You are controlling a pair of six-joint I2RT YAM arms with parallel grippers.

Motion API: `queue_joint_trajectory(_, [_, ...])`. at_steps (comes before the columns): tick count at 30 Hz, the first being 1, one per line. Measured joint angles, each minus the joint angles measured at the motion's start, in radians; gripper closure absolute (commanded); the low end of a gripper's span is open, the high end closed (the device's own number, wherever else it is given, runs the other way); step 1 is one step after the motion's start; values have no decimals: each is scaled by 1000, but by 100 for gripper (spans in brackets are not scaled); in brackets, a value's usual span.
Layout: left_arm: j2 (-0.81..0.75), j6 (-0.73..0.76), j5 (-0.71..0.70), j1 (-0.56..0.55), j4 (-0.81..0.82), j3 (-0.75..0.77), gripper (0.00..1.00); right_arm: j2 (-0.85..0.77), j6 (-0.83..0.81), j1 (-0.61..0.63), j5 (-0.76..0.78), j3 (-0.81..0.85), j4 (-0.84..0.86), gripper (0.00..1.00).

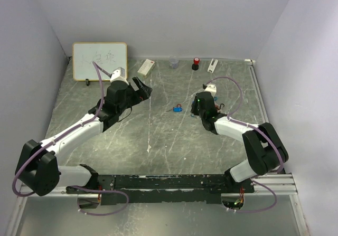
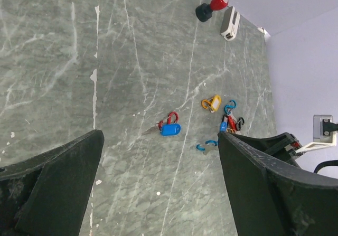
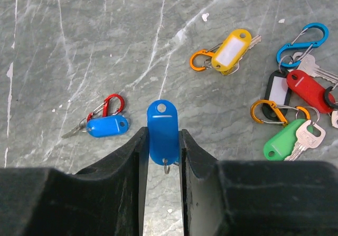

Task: Put the keys on the keyring

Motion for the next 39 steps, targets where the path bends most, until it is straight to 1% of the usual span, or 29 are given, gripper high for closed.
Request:
queue_joint_trajectory(3, [-9,6,-17,2,-4,0,0,2,4,0,1,4,-4,58])
queue_joint_trajectory(6, [-16,11,-28,3,-10,0,0,2,6,0,3,5,-4,51])
queue_joint_trajectory(11, [-27,20,-44,8,-27,0,0,-6,5,0,6,5,-3,49])
queue_joint_trajectory(15, [-35,25,-54,15,-38,0,0,-55,-16,0,-18,-11,23,48])
queue_joint_trajectory(17, [-40,28,-62,20,-43,-1,0,-87,-40,2,-60,-28,58,40])
queue_joint_trajectory(18, [-42,28,-66,22,-45,-1,0,-100,-56,4,-98,-37,83,35])
queue_joint_trajectory(19, [-44,29,-69,25,-47,-1,0,-106,-71,6,-131,-41,104,25])
queue_joint_trajectory(20, [-45,29,-73,27,-48,-1,0,-111,-100,10,-187,-45,131,7])
queue_joint_trajectory(21, [-47,29,-77,30,-48,-1,0,-111,-132,19,-250,-46,155,1])
queue_joint_trajectory(23, [-48,29,-83,35,-50,-1,0,-110,-201,53,-374,-45,185,0])
queue_joint_trajectory(25, [-50,30,-86,40,-52,-1,0,-100,-298,120,-492,-24,172,0])
queue_joint_trajectory(27, [-50,32,-88,45,-53,-1,0,-76,-389,208,-569,26,130,0])
queue_joint_trajectory(29, [-50,33,-88,47,-54,-1,0,-60,-461,283,-604,71,84,0])
queue_joint_trajectory(32, [-50,37,-87,52,-60,-1,0,-69,-507,349,-597,82,46,0])
queue_joint_trajectory(34, [-49,41,-87,55,-67,-1,0,-91,-504,373,-558,61,43,0])
queue_joint_trajectory(36, [-48,47,-87,55,-81,-1,0,-147,-480,399,-502,-5,63,0])
queue_joint_trajectory(39, [-49,55,-88,57,-102,-1,0,-291,-407,448,-401,-174,131,0])
